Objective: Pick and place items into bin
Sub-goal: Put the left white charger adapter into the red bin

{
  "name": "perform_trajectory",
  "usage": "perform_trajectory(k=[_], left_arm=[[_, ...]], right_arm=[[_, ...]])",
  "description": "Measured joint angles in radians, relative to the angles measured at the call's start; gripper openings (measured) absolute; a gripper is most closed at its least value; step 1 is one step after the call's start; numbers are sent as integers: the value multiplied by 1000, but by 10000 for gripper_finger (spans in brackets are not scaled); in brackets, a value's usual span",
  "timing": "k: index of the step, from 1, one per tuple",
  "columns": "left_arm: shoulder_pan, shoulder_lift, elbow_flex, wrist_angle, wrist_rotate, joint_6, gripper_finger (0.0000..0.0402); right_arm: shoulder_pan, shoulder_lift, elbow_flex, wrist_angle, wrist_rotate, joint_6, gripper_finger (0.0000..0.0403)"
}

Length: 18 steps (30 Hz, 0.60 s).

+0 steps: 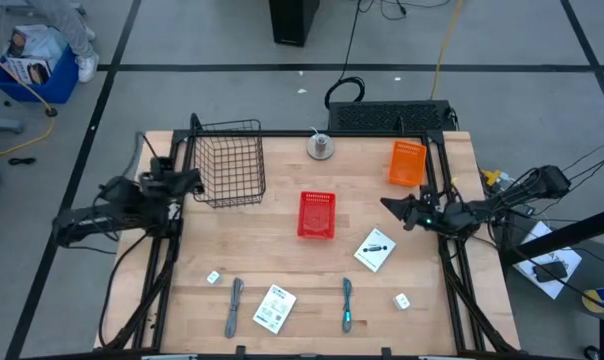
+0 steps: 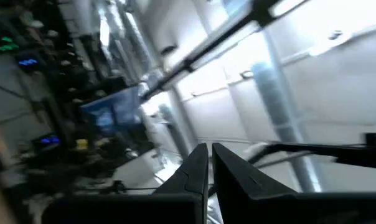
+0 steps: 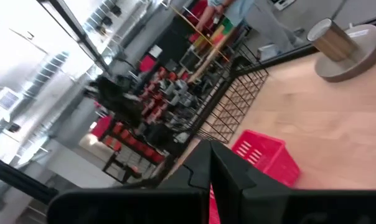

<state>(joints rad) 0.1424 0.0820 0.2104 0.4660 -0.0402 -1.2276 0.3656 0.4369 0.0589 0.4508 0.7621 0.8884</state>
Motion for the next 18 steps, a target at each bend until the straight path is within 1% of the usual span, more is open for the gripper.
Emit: perform_trajectory(k=[2,3,6,10,13,18], left_arm=[[-31,62,87,-45,-11,56,26],[-50,104,137,-98,-12,89,26],[-103,248,297,-322,-11,134,26],[-187,448,508,-636,-6,133,26],[-267,577,643,-830,-1,89,26],[-447,767,809,-1007,61,-69,26]], right_arm=[[0,7,0,-23,0,2,0],[0,10,0,-30,1,11,0],[-3,18,0,-46,-2,18,0],[-5,17,0,-44,-2,2,0],[-5,18,-1,-45,-3,-22,0],[-5,18,-1,-46,-26,-76,0]])
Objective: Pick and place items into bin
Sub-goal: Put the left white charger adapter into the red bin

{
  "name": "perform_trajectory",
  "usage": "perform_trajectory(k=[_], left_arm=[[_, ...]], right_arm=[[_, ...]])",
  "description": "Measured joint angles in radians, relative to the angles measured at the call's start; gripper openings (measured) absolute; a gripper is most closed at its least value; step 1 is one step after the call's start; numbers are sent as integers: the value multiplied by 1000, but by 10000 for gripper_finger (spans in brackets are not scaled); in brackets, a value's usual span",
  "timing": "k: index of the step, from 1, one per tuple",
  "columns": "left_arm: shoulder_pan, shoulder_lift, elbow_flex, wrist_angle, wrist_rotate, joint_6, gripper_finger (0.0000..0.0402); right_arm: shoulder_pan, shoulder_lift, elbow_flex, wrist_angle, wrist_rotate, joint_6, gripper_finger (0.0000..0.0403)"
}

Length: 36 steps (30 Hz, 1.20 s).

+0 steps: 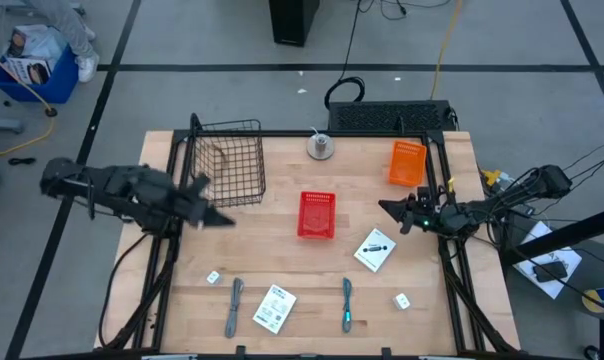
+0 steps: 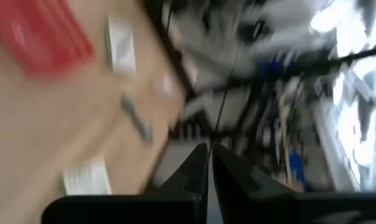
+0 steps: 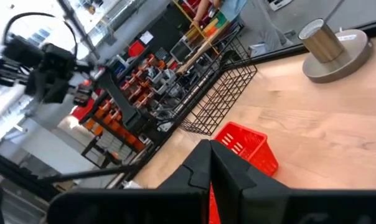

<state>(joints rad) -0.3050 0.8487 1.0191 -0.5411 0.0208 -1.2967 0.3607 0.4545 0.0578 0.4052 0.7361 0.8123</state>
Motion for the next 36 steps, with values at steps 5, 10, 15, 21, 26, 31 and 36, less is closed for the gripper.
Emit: perform_trajectory(k=[5,10,15,21,26,31,36], left_arm=[[-190,151,126,-236,-64,-174,26],[-333,278,155,-453,-131,-395,26],[-391,377,118,-584,28,-553,26],[-391,407,82,-536,35,-621,30],[-391,456,59,-511,42,-588,88],[-391,501,57,-532,57,-584,195],[-382,562,44,-515,3,-582,269]], right_arm=[[0,0,0,-11,-7,-70,0],[0,0,0,-62,-6,-96,0],[0,0,0,-82,-7,-68,0],[0,0,0,-82,-7,-69,0],[0,0,-1,-84,-23,-67,0],[0,0,-1,-98,-88,-65,0],[0,0,-1,-95,-111,-65,0]])
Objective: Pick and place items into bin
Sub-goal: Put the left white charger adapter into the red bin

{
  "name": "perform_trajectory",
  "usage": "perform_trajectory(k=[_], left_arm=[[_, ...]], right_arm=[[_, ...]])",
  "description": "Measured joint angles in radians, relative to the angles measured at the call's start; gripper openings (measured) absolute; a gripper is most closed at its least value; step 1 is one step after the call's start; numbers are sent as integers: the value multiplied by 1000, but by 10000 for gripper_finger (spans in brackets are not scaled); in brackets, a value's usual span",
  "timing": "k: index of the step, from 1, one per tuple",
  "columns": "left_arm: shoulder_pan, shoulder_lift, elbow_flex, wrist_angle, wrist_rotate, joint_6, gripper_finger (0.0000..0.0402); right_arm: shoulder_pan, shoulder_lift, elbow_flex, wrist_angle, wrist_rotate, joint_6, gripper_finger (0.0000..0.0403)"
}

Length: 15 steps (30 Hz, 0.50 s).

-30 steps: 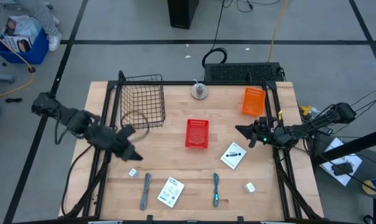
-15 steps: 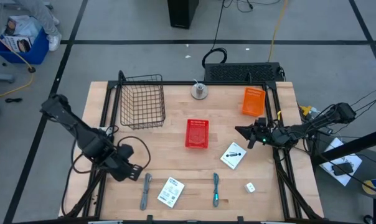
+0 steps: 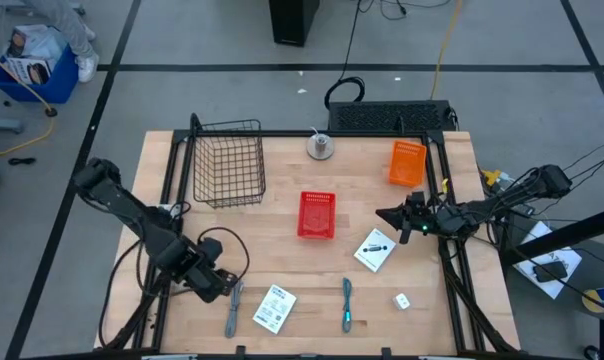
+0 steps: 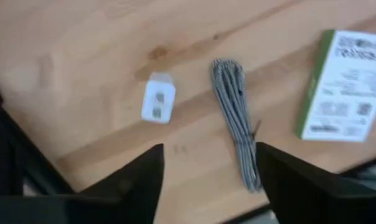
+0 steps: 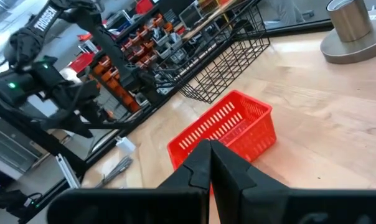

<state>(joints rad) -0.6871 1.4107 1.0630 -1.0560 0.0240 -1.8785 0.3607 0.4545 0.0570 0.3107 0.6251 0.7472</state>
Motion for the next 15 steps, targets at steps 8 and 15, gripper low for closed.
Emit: perform_trajectory(k=[8,15], left_arm=[[6,75,-63,71,94,10,289],[1,63,-63,54,40,29,246]], right_arm=[[0,0,0,13,0,28,0],[0,0,0,13,-2,52,0]])
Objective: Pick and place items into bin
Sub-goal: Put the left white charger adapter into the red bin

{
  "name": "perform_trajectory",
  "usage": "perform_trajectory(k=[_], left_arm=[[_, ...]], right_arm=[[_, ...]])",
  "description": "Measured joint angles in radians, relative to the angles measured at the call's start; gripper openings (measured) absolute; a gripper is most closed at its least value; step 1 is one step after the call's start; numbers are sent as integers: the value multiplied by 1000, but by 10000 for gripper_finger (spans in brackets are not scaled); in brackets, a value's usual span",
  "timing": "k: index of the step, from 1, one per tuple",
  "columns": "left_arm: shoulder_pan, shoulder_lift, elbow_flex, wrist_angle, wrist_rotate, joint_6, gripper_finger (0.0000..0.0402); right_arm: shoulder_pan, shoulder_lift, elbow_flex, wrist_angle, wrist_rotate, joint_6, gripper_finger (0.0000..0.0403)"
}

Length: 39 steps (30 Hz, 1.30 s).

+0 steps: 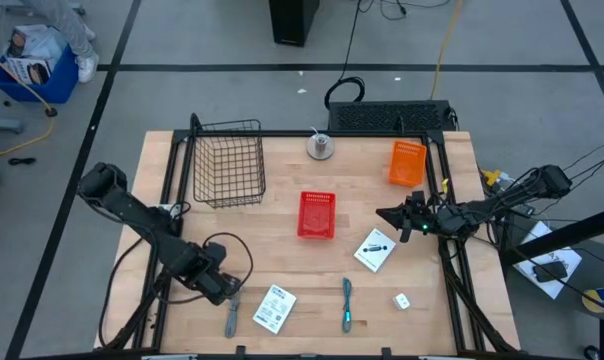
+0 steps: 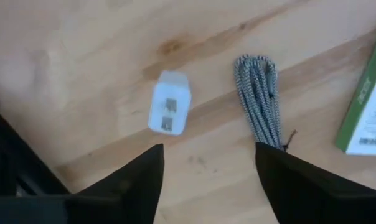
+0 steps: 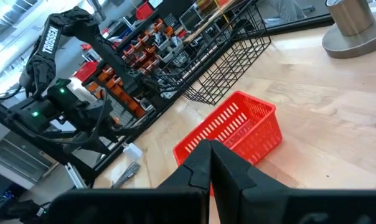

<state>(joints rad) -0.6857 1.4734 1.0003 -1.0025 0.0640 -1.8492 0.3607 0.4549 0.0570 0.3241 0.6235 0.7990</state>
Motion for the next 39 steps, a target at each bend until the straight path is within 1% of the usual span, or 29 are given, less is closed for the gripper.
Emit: perform_trajectory(k=[2,4,9,14,19,21,24,28,31,34,39], left_arm=[[2,-1,-11,6,-8,22,235],[8,0,-33,2,15,38,228],[7,-10,-71,7,45,50,223],[12,-16,-83,18,33,77,223],[17,-16,-98,23,-5,89,223],[19,-16,-128,45,5,87,223],[19,-16,-170,134,24,89,223],[19,-16,-199,215,27,92,223],[19,-16,-209,215,31,92,221],[19,-16,-223,208,41,82,208],[20,-16,-245,208,48,86,169]], right_arm=[[0,0,0,0,0,0,0],[0,0,0,0,0,0,0],[0,0,0,3,0,1,0],[0,0,0,0,0,28,0],[0,0,0,0,0,27,0],[0,0,0,-1,0,22,0],[0,0,0,-1,1,7,0],[0,0,0,-1,2,2,0],[0,0,0,-1,2,1,0],[0,0,0,-1,2,7,0],[0,0,0,-1,7,7,0]])
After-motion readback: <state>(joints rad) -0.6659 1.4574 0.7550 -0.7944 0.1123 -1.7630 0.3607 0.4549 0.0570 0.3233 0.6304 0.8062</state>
